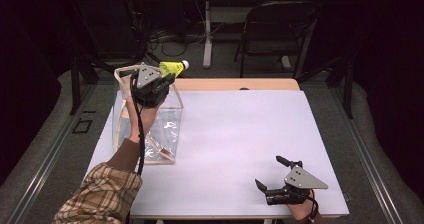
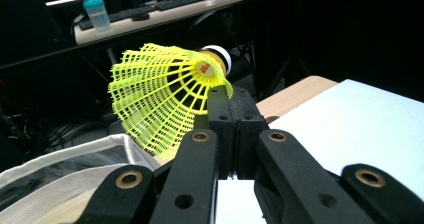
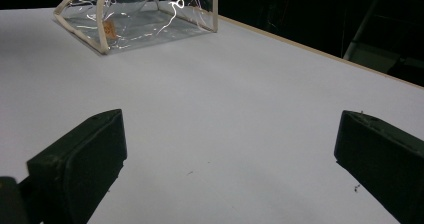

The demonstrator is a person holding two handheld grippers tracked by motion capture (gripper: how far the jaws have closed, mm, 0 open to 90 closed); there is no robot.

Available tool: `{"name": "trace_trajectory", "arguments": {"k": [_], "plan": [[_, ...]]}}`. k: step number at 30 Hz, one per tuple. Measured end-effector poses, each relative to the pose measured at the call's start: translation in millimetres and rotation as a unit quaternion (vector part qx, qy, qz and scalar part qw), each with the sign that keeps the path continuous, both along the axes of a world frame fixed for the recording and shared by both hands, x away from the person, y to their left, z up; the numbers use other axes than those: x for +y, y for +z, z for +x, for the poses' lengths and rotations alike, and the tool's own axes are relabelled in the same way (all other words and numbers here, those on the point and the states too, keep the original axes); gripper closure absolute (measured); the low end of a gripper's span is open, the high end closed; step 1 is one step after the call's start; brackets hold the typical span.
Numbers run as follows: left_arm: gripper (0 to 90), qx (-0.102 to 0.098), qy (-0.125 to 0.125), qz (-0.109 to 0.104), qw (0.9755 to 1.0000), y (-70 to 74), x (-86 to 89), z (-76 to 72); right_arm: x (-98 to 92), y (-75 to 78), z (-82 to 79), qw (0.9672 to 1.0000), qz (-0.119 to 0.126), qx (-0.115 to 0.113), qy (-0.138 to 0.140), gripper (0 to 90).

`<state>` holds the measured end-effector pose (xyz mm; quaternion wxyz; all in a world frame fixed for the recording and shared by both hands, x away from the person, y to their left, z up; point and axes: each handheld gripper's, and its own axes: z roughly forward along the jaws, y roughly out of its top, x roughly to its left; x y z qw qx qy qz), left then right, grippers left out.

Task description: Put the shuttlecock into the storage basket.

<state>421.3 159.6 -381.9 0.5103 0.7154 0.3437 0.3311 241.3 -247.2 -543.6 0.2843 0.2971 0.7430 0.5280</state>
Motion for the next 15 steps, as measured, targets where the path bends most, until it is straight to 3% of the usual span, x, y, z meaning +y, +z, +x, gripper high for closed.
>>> {"name": "trace_trajectory", "arguments": {"k": [15], "plan": [[89.4,-0.005,0.017,-0.006,0.9998,2.8,15.4,-1.5,0.1,0.0,-0.1,1.0000,-0.002,0.000,0.000,0.0]]}}
